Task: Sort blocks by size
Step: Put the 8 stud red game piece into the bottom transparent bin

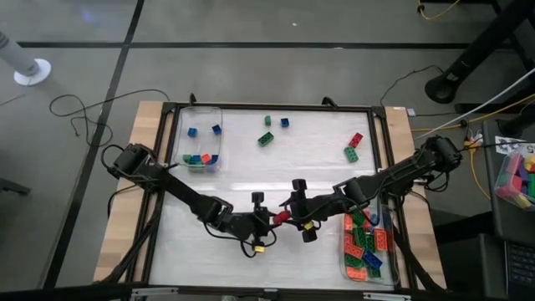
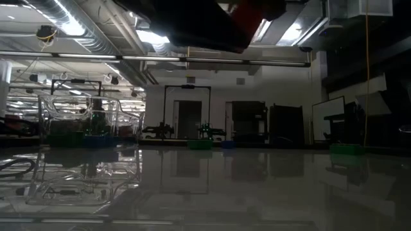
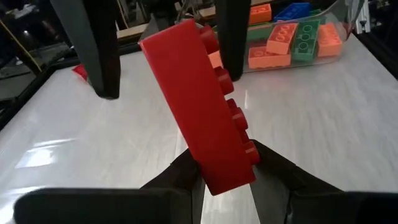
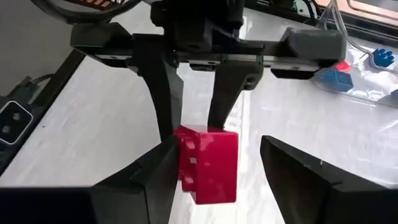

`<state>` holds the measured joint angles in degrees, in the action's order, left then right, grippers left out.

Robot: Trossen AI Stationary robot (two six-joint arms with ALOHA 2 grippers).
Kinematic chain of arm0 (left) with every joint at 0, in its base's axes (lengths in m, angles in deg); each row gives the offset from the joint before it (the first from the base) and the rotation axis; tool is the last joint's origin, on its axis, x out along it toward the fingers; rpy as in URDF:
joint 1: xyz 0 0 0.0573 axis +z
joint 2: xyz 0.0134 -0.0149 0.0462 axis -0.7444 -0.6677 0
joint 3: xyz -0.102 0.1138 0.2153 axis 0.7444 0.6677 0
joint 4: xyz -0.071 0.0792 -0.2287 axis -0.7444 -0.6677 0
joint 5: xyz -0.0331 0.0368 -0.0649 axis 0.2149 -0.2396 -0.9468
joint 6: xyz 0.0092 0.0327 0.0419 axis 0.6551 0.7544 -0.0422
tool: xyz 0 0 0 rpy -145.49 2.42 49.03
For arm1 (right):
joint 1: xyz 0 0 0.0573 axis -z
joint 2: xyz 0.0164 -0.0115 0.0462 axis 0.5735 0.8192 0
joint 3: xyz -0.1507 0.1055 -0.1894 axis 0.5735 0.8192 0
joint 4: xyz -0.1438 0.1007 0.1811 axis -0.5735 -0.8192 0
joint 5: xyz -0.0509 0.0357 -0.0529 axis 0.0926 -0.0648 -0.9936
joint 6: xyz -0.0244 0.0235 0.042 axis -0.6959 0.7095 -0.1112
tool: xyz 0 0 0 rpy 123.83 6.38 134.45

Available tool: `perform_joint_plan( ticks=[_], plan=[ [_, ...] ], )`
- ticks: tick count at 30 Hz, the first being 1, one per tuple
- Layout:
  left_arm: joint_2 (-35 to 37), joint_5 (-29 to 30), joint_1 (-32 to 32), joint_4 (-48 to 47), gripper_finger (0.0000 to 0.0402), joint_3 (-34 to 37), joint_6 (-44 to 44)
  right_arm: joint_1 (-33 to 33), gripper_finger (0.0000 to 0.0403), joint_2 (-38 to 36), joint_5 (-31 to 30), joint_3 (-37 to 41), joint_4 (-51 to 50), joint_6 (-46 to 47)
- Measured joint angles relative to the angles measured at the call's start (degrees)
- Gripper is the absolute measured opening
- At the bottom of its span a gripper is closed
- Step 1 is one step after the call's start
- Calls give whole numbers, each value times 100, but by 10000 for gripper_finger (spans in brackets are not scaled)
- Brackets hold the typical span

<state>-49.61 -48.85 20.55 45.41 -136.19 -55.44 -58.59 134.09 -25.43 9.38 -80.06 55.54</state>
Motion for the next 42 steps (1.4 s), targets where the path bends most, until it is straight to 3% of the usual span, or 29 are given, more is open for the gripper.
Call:
perform_joint_plan(
  ticks=[9,13,18,25,33,42],
  plan=[
    [-2,-20,-21,175,90,4,403,17,220,0,515,0,-24,259],
    [-2,-20,-19,340,90,7,432,15,180,0,805,0,-22,360],
    [-4,-10,-15,282,91,7,410,9,95,0,1008,0,2,431],
    [-15,-91,17,211,136,11,374,0,90,-30,1297,-2,-43,700],
    [-22,-87,295,173,211,13,243,-38,101,-131,1266,-963,-2692,1642],
    [-22,-86,703,-211,221,15,230,-759,96,-133,1304,-1576,-6247,3553]
  ],
)
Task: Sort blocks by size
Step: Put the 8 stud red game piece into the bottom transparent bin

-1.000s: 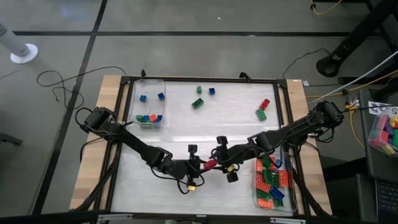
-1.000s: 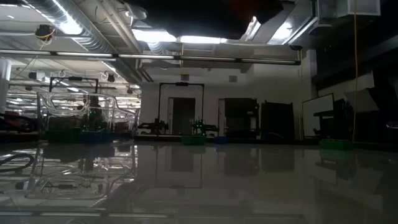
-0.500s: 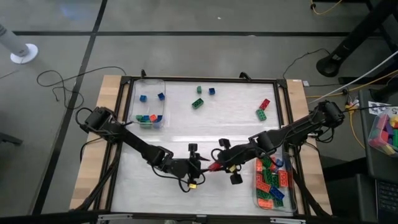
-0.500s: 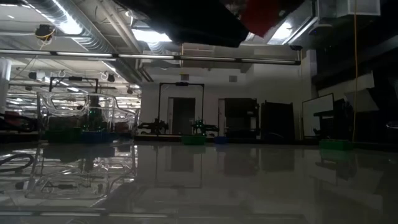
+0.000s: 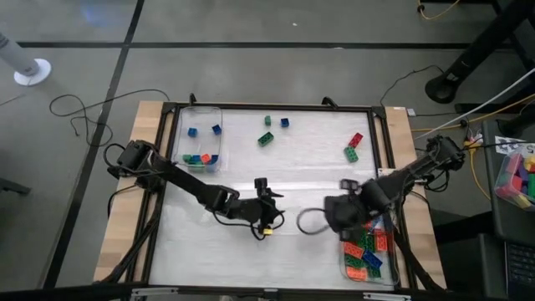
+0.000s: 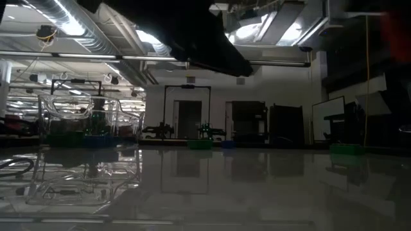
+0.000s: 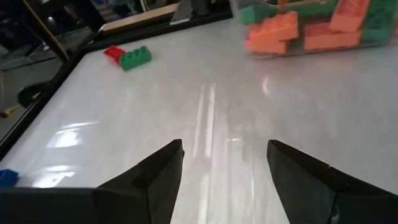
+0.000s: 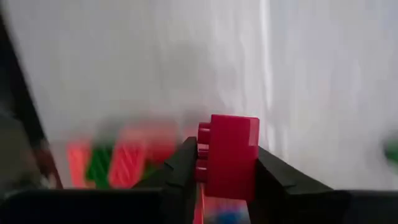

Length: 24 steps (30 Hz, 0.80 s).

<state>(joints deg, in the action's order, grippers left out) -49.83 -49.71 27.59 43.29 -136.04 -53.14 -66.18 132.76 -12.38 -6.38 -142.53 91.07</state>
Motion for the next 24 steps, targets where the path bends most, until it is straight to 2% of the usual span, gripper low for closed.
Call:
perform_joint_plan(
  ticks=[5,13,17,20,24],
  plan=[
    [0,-2,122,-27,221,0,0,-845,106,0,-41,0,-956,1583],
    [0,-2,162,-30,221,0,51,-1963,114,37,-306,0,-908,3123],
    [0,-2,173,-36,221,0,5,-2182,137,37,-306,0,-918,3783],
    [2,-10,261,-30,221,0,-343,-2263,162,37,-306,0,-920,4140],
    [20,-14,567,-25,221,0,-739,-2284,194,37,-282,0,-921,4181]
  ],
)
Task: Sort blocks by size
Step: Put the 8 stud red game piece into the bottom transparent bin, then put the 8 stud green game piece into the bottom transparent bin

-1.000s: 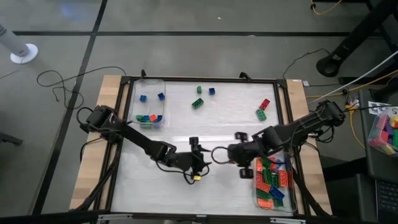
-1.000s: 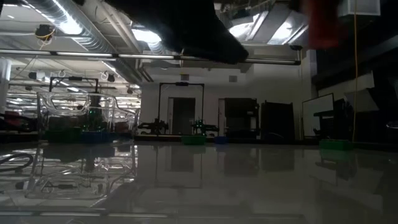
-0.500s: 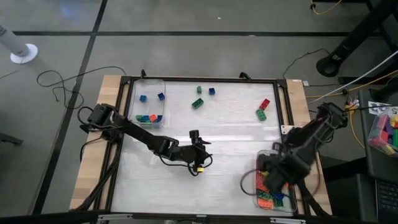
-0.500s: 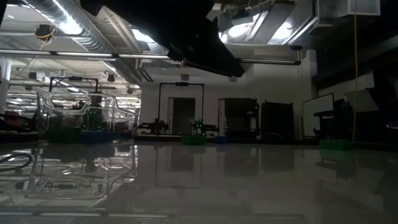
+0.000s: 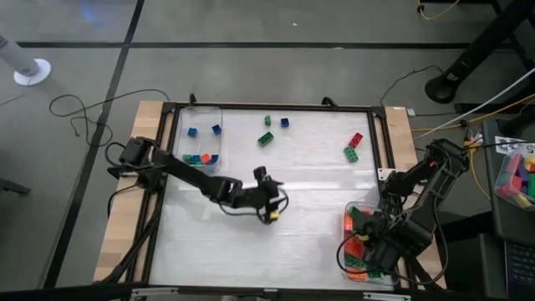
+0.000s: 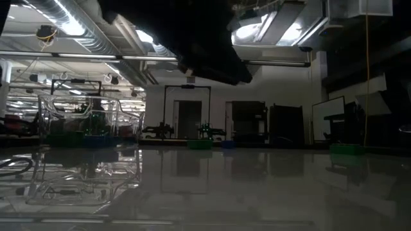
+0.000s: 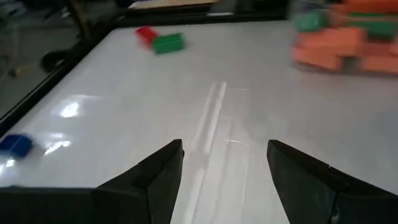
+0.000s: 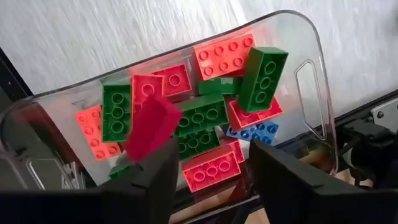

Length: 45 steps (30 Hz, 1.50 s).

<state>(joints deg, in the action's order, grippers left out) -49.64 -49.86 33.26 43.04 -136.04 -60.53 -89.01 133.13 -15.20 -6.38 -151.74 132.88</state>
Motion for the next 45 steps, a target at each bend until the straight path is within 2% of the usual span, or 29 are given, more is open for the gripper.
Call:
perform_joint_plan(
  ticks=[3,8,10,18,25,29,39,42,45],
  plan=[
    [2,-16,352,-25,221,0,-155,0,205,0,-95,0,-4,-76],
    [2,-684,1127,-297,221,0,-235,160,200,0,-1128,0,-400,-395],
    [2,-789,1460,-327,221,0,-312,371,195,-3,-1321,0,-471,-626],
    [-41,-822,2852,-534,221,-7,-168,1540,182,-119,-1473,-9,-408,-2578],
    [-348,-1636,3670,-792,221,-5,-25,2610,182,-293,-1833,-9,-433,-4152],
    [-680,-1927,3821,-815,221,-2,205,3202,182,-417,-1933,-9,-416,-4835],
    [-1073,-1939,3765,-749,220,-22,492,4286,182,-479,-1935,-7,-170,-5884],
    [-1079,-1947,3729,-708,196,-20,767,4445,182,-479,-1934,-4,36,-6104],
    [-1086,-1944,3655,-619,145,-15,859,4543,182,-479,-1928,-4,209,-6356]
  ],
)
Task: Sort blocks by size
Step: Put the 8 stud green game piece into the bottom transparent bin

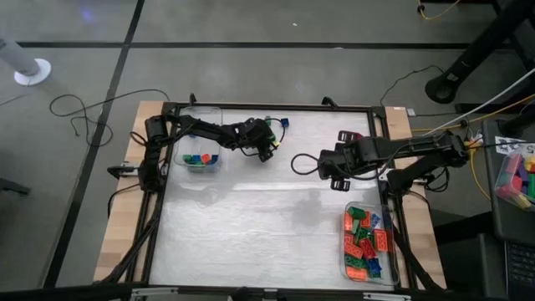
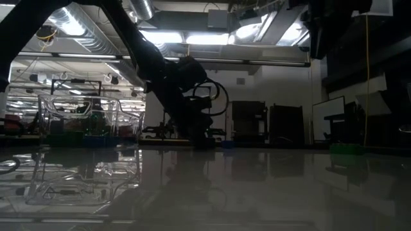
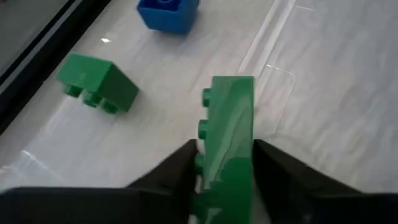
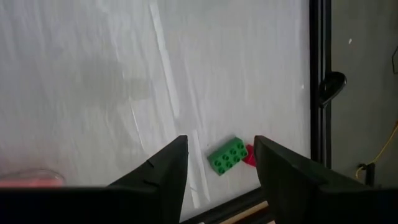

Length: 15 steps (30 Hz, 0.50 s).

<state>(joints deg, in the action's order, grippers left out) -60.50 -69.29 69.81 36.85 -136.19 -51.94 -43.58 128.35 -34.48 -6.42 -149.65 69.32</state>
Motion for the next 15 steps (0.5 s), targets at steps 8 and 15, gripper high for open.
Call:
perform_joint_plan(
  ticks=[8,15],
  plan=[
    [15,-519,-532,319,71,18,-395,51,182,0,57,0,-54,-416],
    [26,-1597,-1544,2135,71,22,-809,40,182,-79,61,4,-236,-458]
  ],
)
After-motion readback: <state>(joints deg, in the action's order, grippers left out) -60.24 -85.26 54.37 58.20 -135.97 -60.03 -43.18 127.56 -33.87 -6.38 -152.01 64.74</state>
